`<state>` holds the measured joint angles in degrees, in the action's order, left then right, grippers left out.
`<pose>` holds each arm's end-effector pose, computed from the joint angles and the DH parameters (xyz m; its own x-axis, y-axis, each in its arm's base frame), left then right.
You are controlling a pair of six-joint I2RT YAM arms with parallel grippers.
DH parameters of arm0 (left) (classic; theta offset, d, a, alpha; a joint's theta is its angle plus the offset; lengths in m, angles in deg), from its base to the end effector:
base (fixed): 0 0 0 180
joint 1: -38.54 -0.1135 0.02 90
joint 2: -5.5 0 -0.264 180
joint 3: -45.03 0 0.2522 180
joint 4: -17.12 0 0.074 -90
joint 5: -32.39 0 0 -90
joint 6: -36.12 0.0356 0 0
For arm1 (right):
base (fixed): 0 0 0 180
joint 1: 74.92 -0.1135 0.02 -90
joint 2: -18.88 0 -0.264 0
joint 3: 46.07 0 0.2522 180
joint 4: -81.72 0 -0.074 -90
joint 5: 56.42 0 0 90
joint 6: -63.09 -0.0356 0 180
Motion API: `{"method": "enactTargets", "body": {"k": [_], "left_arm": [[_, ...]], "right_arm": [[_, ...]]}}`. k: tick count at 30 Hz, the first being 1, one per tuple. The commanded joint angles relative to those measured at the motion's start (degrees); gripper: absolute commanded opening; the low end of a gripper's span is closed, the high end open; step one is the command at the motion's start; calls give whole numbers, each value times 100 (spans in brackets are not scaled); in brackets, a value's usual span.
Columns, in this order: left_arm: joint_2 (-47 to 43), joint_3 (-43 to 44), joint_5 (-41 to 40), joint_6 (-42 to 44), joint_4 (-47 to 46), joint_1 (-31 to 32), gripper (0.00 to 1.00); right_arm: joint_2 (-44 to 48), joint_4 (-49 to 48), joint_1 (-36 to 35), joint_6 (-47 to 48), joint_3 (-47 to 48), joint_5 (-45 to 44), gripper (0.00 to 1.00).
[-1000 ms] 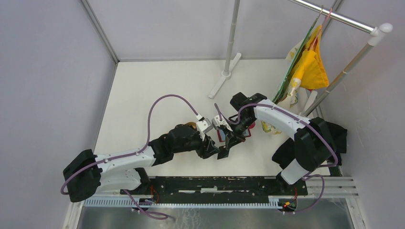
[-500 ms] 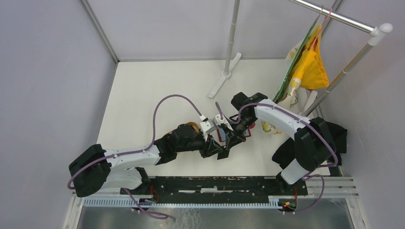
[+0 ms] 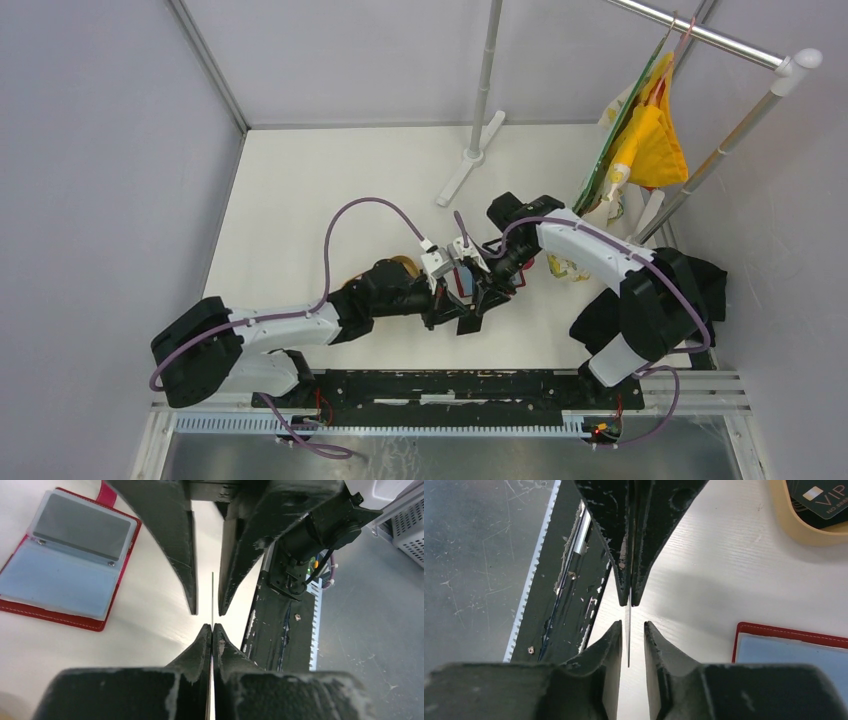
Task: Put the credit cards into the card holder
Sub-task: Insert the credit card into the card holder.
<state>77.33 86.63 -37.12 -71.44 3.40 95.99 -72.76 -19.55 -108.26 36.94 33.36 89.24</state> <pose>0.1286 -0.2246 0.2069 -0.4385 0.1617 -0.8841 0.8788 0.2831 -0.3841 0.2115 0.1743 0.2300 -0.1000 -0.6719 -0.7339 -0.8815 -0.2823 0.3786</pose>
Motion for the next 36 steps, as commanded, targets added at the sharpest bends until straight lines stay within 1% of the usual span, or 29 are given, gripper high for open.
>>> {"method": "enactTargets", "body": {"k": [1, 4, 7, 9, 11, 13, 14, 15, 16, 18, 20, 22, 26, 27, 29, 30, 32, 33, 34, 36], "left_arm": [[-73, -168, 7, -553, -333, 29, 2], [-390, -683, -364, -1105, -625, 20, 2], [-706, -1039, -820, -1748, -847, 12, 2], [-861, -1126, -1143, -2120, -945, 0, 2], [-947, -1089, -1460, -2428, -1099, -19, 2], [-913, -870, -1697, -2625, -1154, -53, 2], [-859, -723, -1848, -2717, -1132, -74, 2], [-750, -573, -1939, -2823, -1079, -110, 2], [-634, -428, -1996, -3003, -1071, -196, 2], [-334, -200, -1886, -3163, -1162, -350, 2], [6, 17, -1732, -3263, -1241, -524, 2], [325, 100, -1618, -3385, -1433, -707, 2], [730, 216, -1341, -3337, -1698, -1059, 2], [712, 241, -1327, -3233, -1649, -1104, 2], [513, 371, -1500, -2889, -1129, -1147, 2], [313, 460, -1739, -2700, -662, -1144, 2], [-49, 616, -2203, -2296, 73, -1148, 2], [-227, 705, -2456, -2073, 417, -1148, 2], [-402, 772, -2712, -1919, 745, -1155, 2], [-709, 888, -3110, -1692, 1294, -1184, 2]], "right_arm": [[550, -630, -46, -349, -87, -21, 35], [1103, -1229, 138, -781, -265, -418, 51], [1680, -1706, 295, -1000, -431, -894, 62], [2053, -2207, 345, -1150, -660, -1323, 67], [2458, -3118, 375, -1422, -1055, -1850, 71], [2822, -4379, 425, -2187, -1639, -2493, 75], [2955, -4961, 440, -2821, -1887, -2976, 80], [2998, -5543, 479, -3413, -2136, -3450, 82], [2974, -5890, 523, -3877, -2292, -3872, 83], [2827, -6103, 707, -4406, -2391, -4150, 82], [2663, -6116, 997, -4756, -2397, -4011, 82], [2584, -6120, 1269, -4898, -2441, -3616, 82], [2708, -6017, 1421, -4461, -2509, -2831, 82], [2778, -5971, 1429, -4168, -2543, -2415, 82], [2953, -5847, 1419, -3548, -2647, -1408, 81], [2946, -5705, 1421, -3249, -2653, -870, 79], [2795, -5283, 1360, -2728, -2576, -173, 77], [2722, -4819, 1253, -2029, -2503, 131, 76], [2682, -4322, 1070, -1255, -2420, 238, 74], [2711, -3679, 654, 43, -2394, 215, 73]]}}
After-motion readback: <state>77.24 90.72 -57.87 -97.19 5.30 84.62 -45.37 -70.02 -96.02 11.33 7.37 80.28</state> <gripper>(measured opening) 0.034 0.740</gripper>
